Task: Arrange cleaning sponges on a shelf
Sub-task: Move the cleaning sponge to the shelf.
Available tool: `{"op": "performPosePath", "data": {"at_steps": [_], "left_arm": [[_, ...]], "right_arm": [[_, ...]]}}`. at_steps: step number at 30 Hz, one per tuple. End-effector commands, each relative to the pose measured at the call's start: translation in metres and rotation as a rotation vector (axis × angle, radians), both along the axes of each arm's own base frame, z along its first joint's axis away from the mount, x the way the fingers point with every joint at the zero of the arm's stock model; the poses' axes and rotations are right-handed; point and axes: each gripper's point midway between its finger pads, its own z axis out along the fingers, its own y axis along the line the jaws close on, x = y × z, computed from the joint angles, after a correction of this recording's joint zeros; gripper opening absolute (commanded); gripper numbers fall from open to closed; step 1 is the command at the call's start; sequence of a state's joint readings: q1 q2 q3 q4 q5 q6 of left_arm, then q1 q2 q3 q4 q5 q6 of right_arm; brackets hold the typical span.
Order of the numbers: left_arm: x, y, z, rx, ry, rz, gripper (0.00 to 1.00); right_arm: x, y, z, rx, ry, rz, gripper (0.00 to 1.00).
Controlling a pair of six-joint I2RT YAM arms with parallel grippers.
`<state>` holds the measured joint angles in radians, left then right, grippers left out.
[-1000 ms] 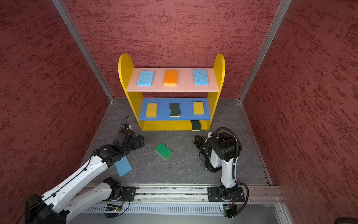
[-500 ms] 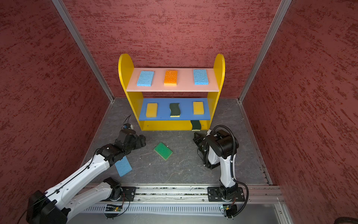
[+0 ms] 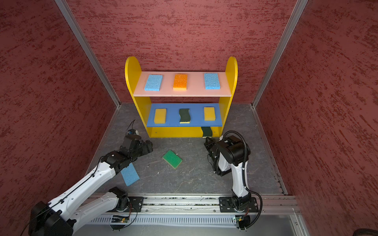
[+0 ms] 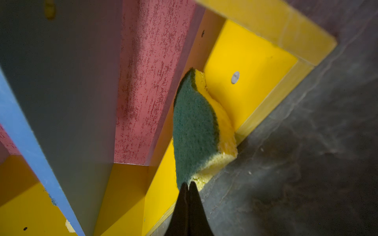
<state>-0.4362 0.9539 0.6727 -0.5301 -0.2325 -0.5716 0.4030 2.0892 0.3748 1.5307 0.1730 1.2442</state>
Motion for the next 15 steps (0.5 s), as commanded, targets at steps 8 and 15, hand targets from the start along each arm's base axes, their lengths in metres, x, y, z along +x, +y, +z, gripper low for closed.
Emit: {"op": "performPosePath", "data": {"at_steps": [8, 15], "left_arm": [[0.002, 0.001, -0.001, -0.034, 0.001, 0.013, 0.91], [0.002, 0.002, 0.003, -0.047, -0.008, 0.021, 0.91]], "right_arm": [[0.001, -0.01, -0.011, 0.012, 0.016, -0.05, 0.0], [-0.001, -0.011, 0.001, 0.001, 0.033, -0.053, 0.0]]}}
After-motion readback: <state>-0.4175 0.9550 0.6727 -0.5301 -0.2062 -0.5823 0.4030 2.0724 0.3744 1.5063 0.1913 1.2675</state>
